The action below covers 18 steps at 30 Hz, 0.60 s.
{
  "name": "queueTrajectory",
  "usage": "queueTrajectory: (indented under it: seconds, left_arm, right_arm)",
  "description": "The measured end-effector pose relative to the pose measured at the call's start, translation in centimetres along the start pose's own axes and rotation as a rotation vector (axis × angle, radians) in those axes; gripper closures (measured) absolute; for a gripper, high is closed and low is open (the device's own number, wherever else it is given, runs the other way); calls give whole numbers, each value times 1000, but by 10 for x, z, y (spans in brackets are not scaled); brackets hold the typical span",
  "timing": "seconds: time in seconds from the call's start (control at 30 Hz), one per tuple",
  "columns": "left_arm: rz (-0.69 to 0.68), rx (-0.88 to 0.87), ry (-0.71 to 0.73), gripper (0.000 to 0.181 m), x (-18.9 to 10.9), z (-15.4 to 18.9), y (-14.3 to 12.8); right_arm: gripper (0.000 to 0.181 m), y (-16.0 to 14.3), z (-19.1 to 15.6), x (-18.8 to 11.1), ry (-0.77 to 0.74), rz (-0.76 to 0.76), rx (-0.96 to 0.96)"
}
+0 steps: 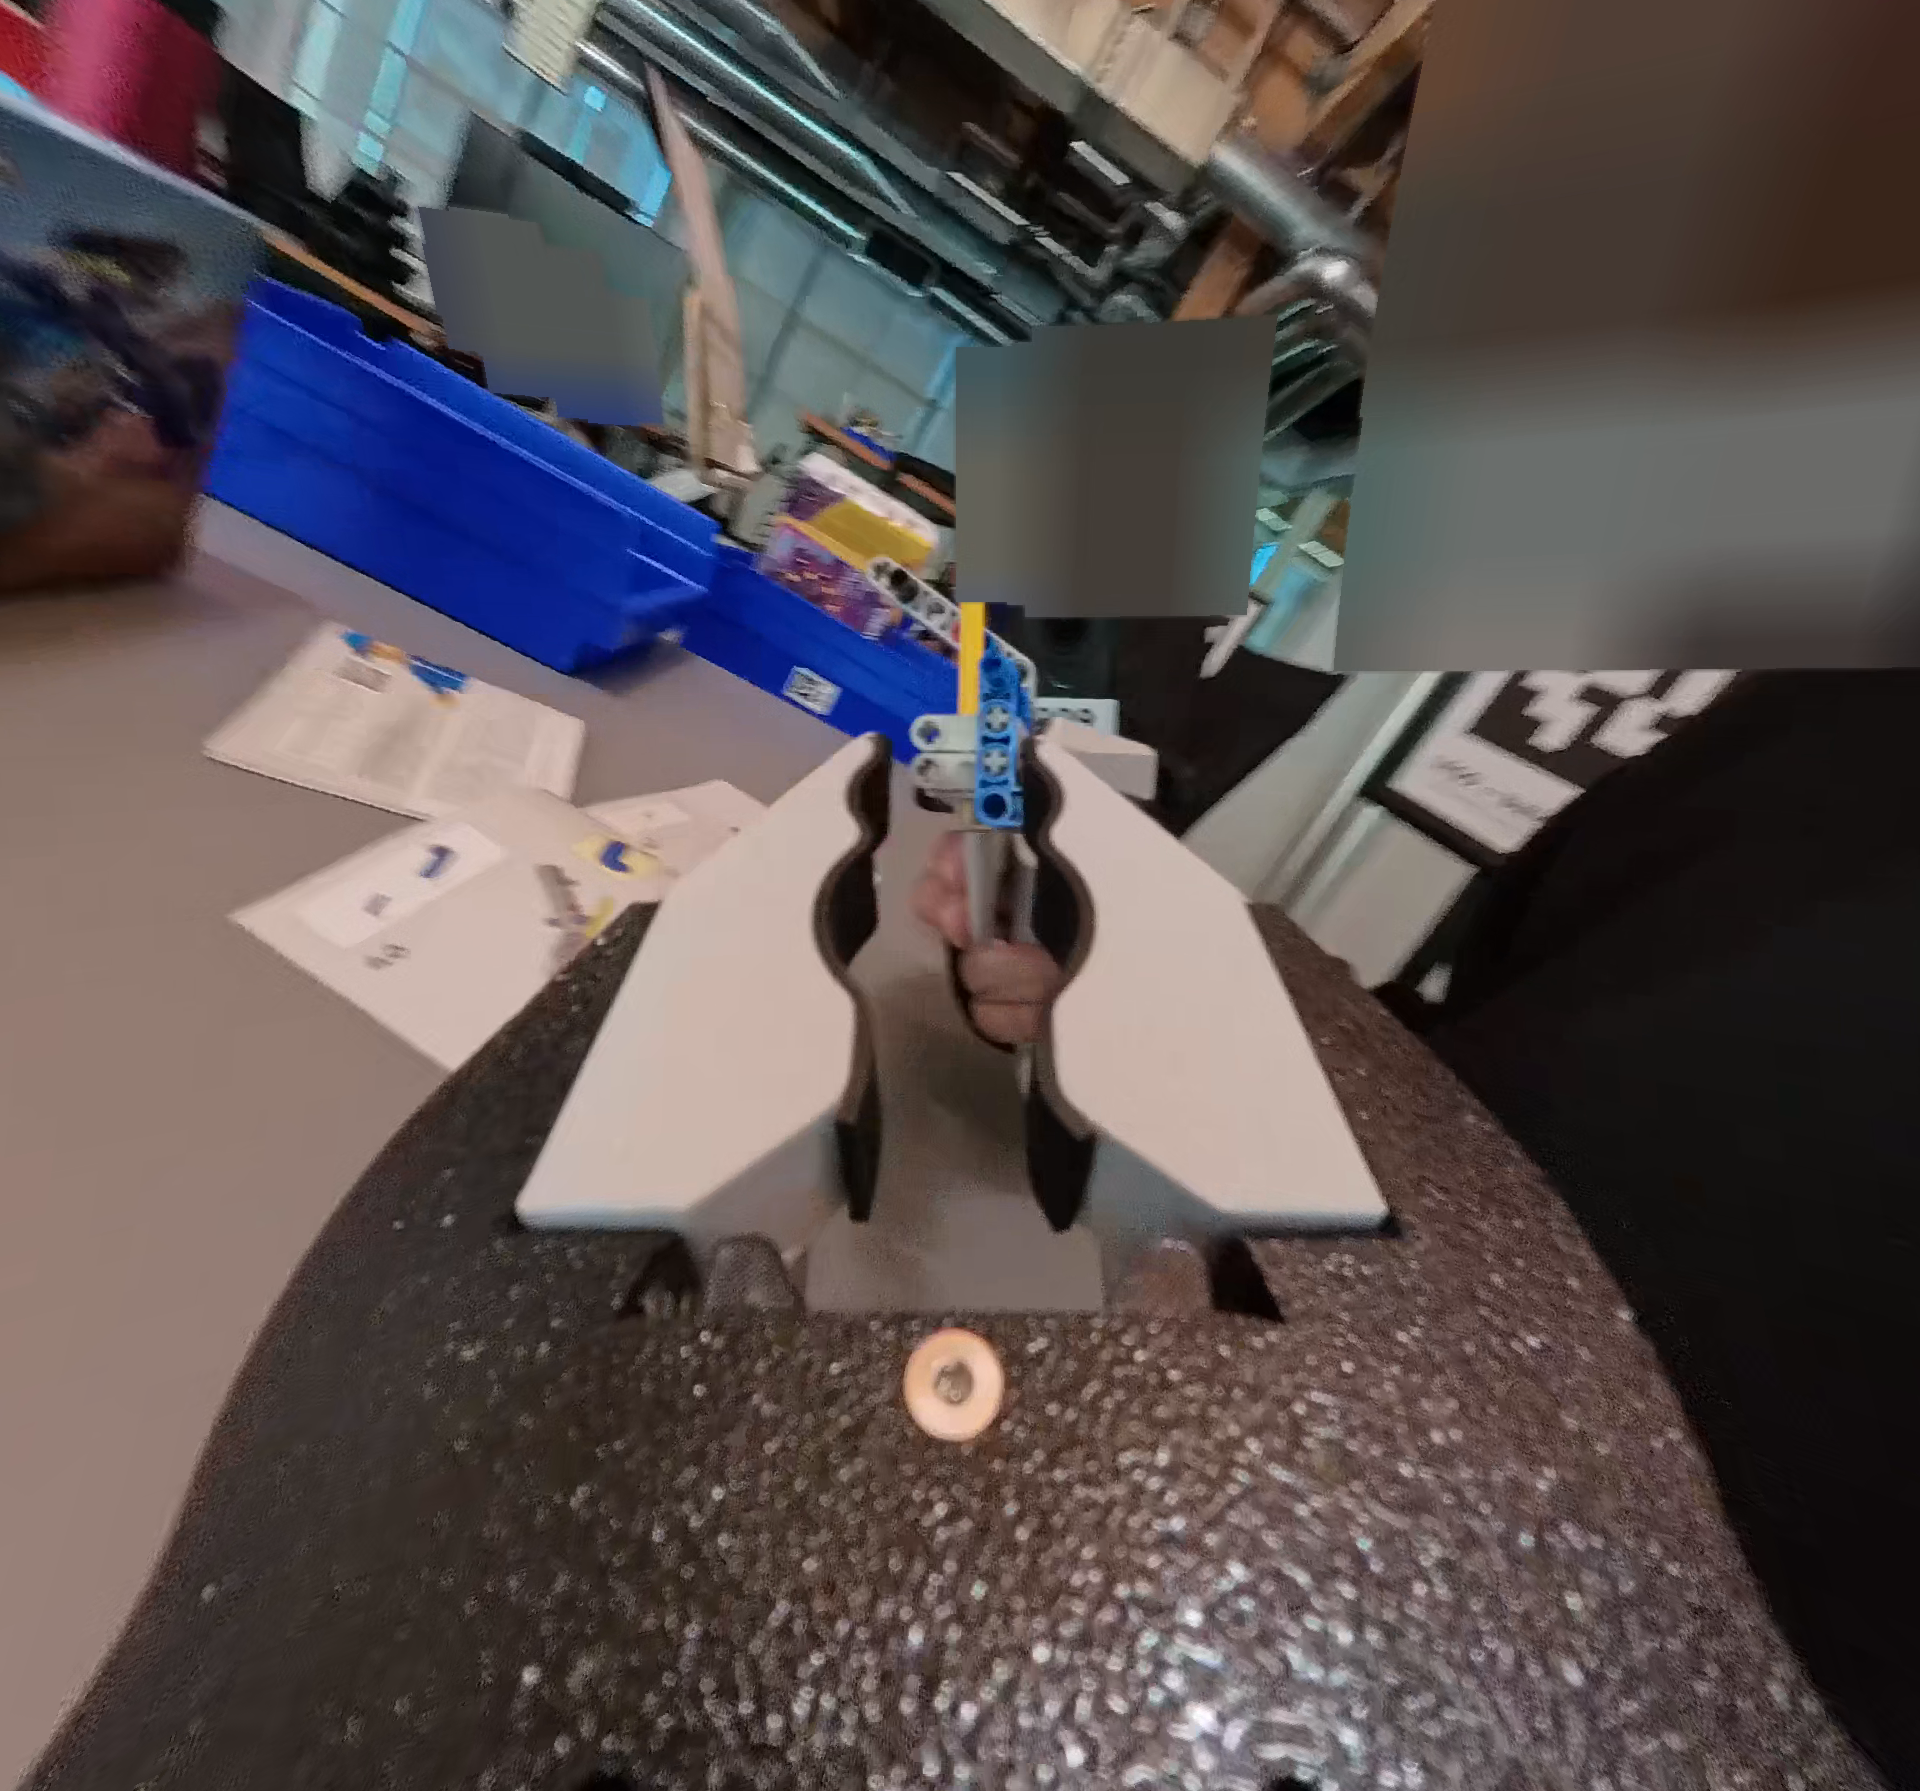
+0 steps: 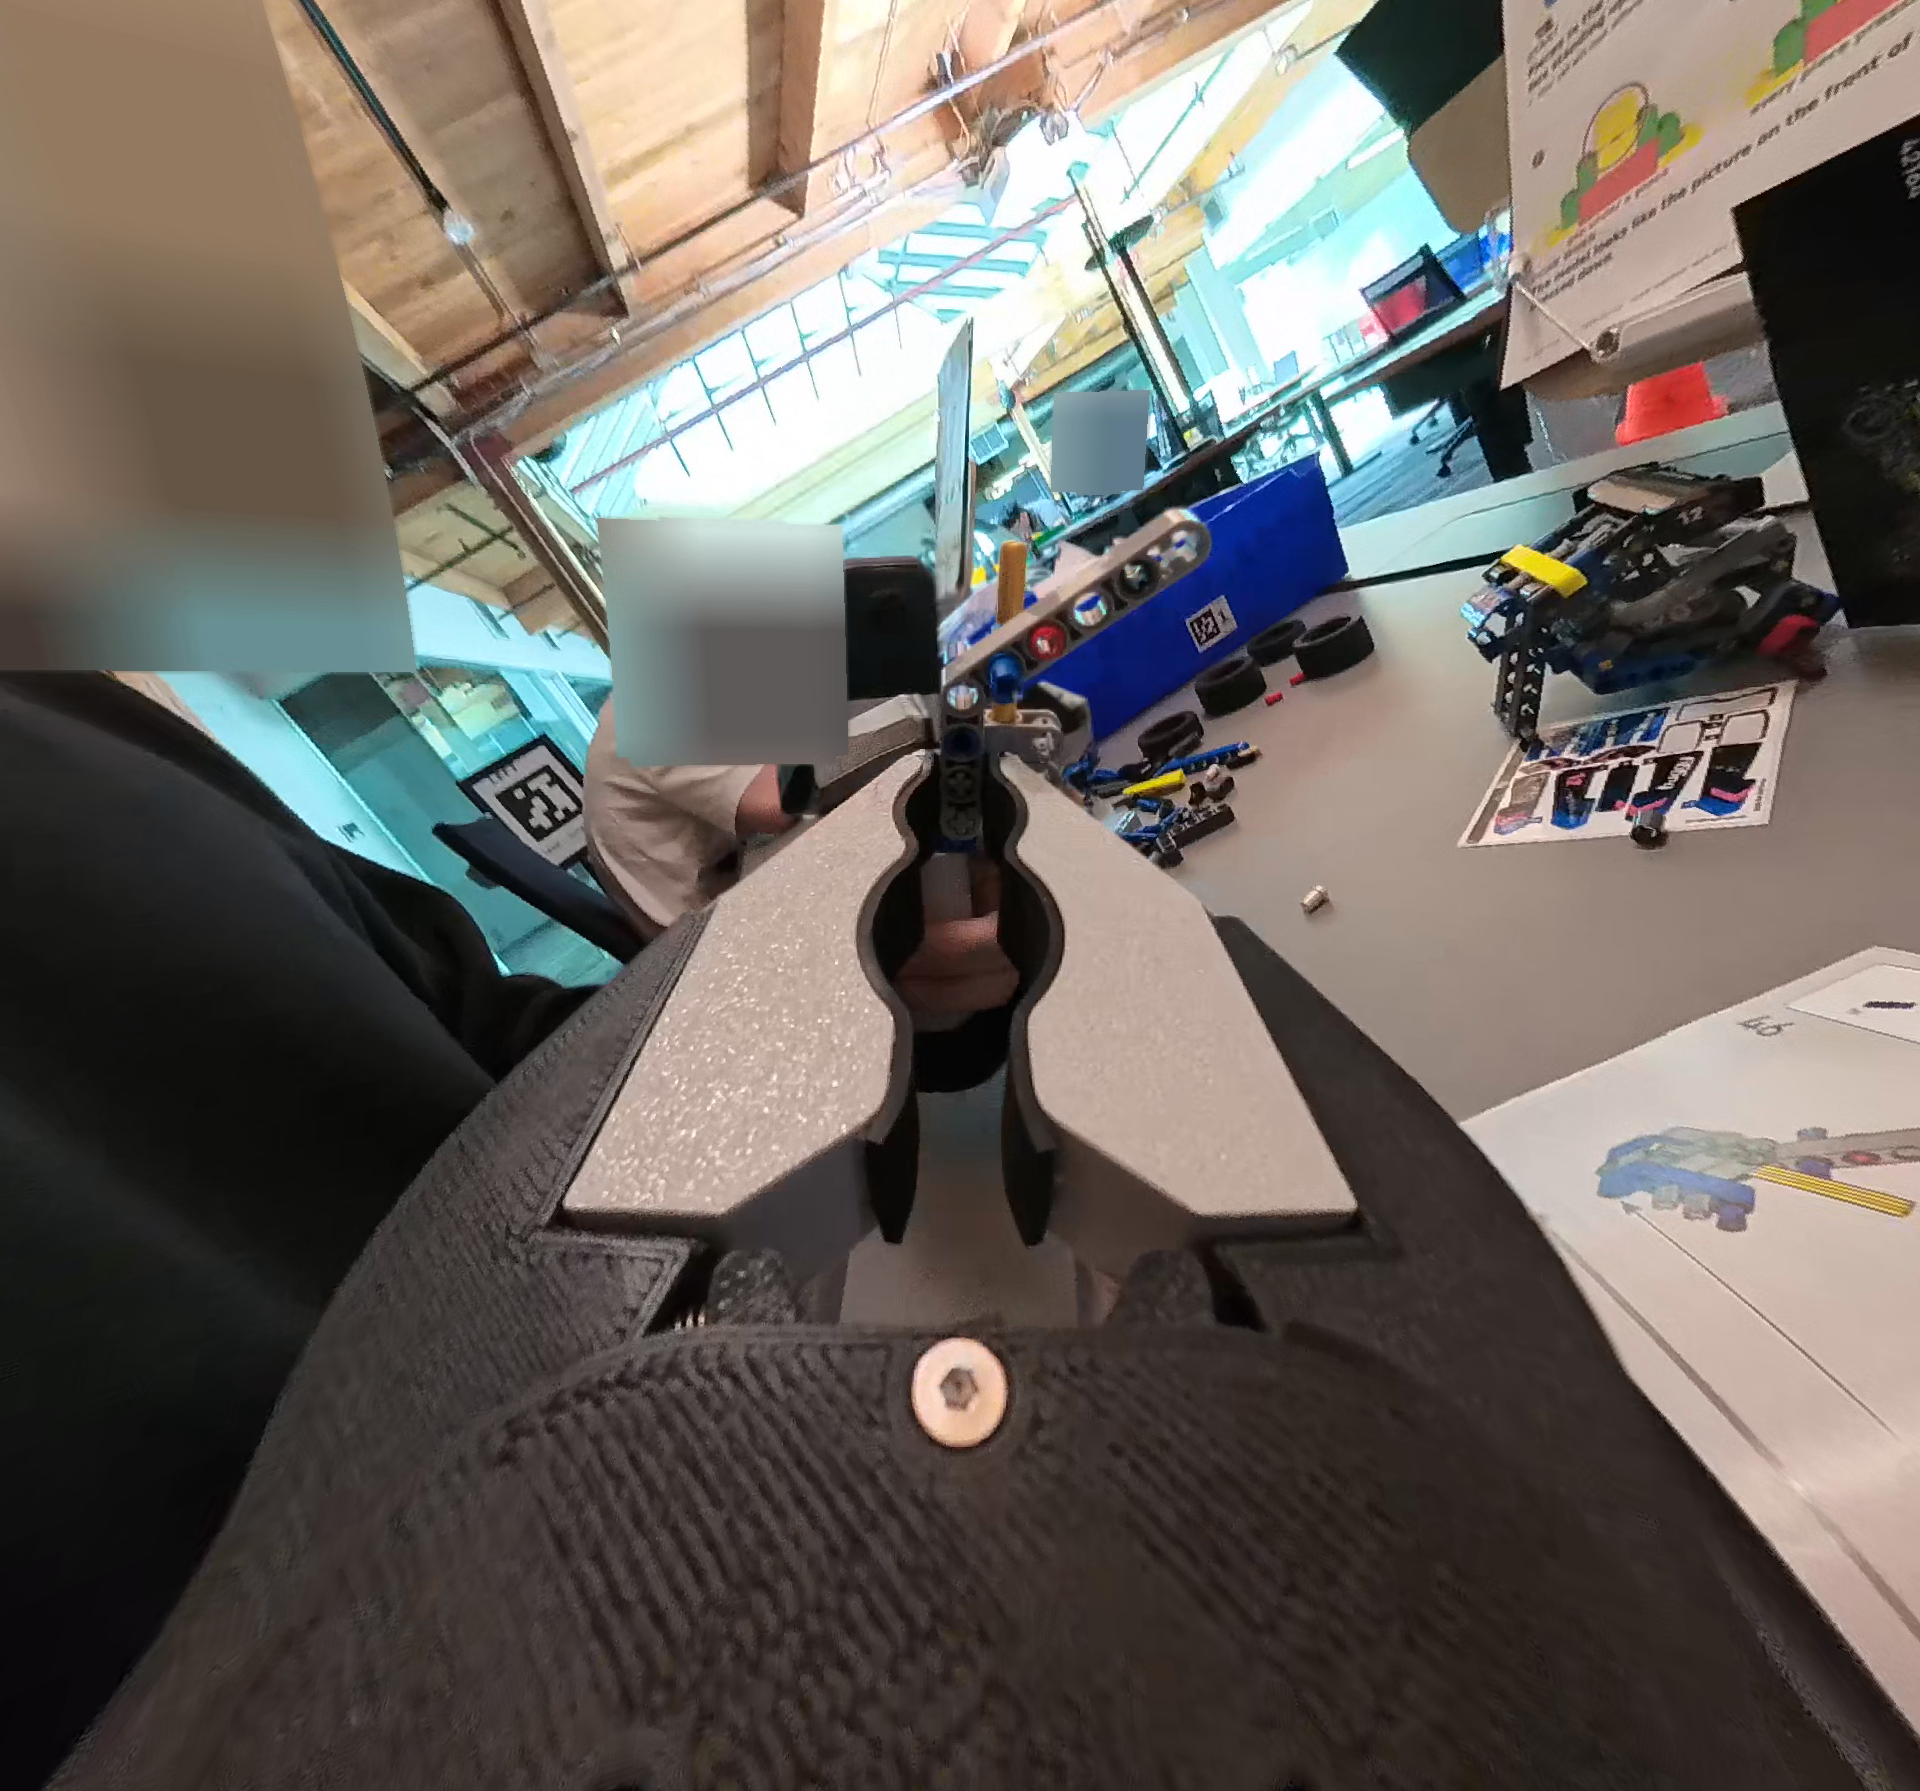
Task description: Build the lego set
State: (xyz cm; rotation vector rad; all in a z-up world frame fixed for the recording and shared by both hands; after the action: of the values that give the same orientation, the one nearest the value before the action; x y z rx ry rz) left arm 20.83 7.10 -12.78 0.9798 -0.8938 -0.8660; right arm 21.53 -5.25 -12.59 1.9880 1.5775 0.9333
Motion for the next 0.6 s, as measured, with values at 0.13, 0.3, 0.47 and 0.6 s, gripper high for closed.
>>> queueTrajectory:
  seconds: [0.13,0.3,0.47,0.6]
  left_arm:
    - [-57,360,131,137,-2,8,13]
    - [-198,917,271,123,6,32,17]
    - [-281,1224,395,125,20,44,24]
    - [-318,1298,443,127,24,44,25]
  right_arm:
    - [176,6,2,-1,9,103,77]
    - [175,11,0,0,154,256,269]
    - [175,7,-4,9,309,322,403]
    - [175,5,-9,13,370,339,456]
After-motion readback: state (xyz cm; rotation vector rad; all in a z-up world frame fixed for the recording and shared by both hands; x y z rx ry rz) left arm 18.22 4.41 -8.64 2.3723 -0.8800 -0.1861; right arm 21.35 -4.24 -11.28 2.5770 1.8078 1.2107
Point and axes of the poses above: each gripper's, where its closed fingertips meet, x out along the fingers, y out of its top, z = x × y across the jaws, the point moved 6 cm from there along -x, back along the fingers, and after that the axes turned 12 degrees about x, right-handed, at the moved point
